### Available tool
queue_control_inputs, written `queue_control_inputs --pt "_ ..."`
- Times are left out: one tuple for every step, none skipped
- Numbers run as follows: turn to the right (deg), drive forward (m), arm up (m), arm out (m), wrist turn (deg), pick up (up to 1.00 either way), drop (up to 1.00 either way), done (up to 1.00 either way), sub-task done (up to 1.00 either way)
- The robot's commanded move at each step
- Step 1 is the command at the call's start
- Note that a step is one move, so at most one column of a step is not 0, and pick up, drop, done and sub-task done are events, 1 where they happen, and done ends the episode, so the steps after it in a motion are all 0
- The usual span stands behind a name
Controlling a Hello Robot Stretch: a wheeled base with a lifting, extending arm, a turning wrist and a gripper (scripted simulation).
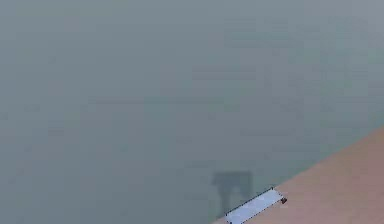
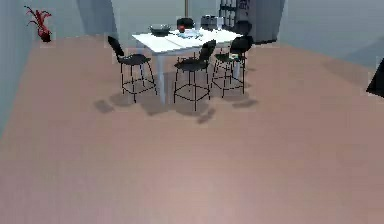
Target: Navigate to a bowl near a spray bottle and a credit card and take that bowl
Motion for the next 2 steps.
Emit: queue_control_inputs --pt "45.0 0.0 0.0 0.0 0.0 0.0 0.0 0.0 0.0" --pt "45.0 0.0 0.0 0.0 0.0 0.0 0.0 0.0 0.0"
